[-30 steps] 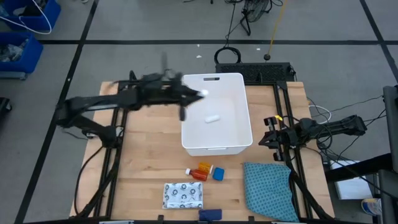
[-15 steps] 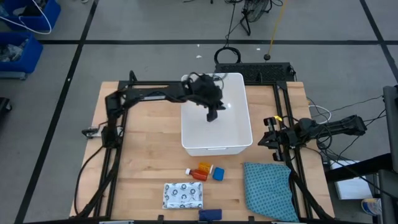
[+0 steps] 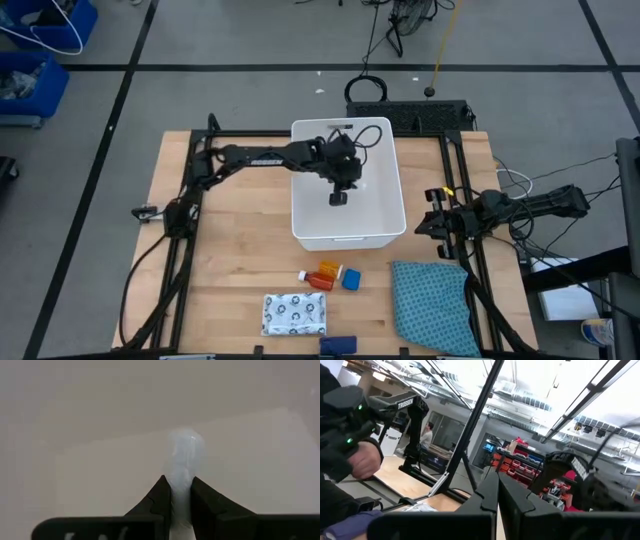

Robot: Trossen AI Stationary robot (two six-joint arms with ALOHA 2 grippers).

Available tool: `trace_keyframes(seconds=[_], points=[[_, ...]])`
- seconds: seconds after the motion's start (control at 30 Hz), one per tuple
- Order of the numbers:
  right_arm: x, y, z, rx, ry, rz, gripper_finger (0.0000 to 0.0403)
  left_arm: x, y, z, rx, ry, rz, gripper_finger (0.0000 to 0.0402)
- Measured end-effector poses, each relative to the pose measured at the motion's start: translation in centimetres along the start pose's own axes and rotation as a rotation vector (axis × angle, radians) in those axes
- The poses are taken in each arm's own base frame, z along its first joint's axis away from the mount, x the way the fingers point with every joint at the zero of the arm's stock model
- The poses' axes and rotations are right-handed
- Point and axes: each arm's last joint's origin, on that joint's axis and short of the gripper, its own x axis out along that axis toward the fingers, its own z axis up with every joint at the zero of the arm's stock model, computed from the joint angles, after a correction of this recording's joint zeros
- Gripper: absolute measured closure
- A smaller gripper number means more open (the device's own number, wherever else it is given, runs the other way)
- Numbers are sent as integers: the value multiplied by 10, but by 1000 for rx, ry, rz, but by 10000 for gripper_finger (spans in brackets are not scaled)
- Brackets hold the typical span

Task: Pick & place medical supplies in basket/bin
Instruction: Put the rolled white gauze into the white container, then put the rolled blue bandage into the white container

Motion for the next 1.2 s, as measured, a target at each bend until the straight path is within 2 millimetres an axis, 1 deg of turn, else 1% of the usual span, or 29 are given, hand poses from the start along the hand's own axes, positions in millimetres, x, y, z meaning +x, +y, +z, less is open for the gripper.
trace_keyframes(seconds=[0.13, 0.27, 0.4, 0.47, 0.53, 0.6, 0.7, 0.83, 0.97, 1.07, 1.13, 1.2], points=[[0, 0, 0, -26, -2, 0, 403, 19, 0, -13, -15, 42, -42, 354], [0, 0, 0, -25, 0, 1, 403, 33, 0, -22, -23, 74, -57, 354], [0, 0, 0, -25, 1, 1, 403, 41, 0, -28, -23, 95, -66, 354], [0, 0, 0, -24, 0, 1, 403, 42, -1, -29, -8, 105, -72, 354], [0, 0, 0, -25, -3, 0, 403, 42, -3, -29, 14, 104, -74, 344], [0, 0, 0, -23, -2, 0, 403, 41, -5, -27, 25, 100, -75, 323], [0, 0, 0, -19, 1, 1, 403, 38, -8, -22, 30, 88, -73, 281], [0, 0, 0, -15, 1, 1, 403, 32, -11, -17, 40, 75, -65, 210], [0, 0, 0, -14, 2, 2, 403, 22, -12, -8, 50, 57, -9, 137], [0, 0, 0, -15, 2, 0, 403, 7, -14, 1, 72, 39, 9, 95], [0, 0, 0, -14, 5, 2, 403, -8, -15, 9, 84, 15, 23, 77], [0, 0, -1, -14, 5, 1, 403, -29, -16, 20, 96, -29, 46, 66]])
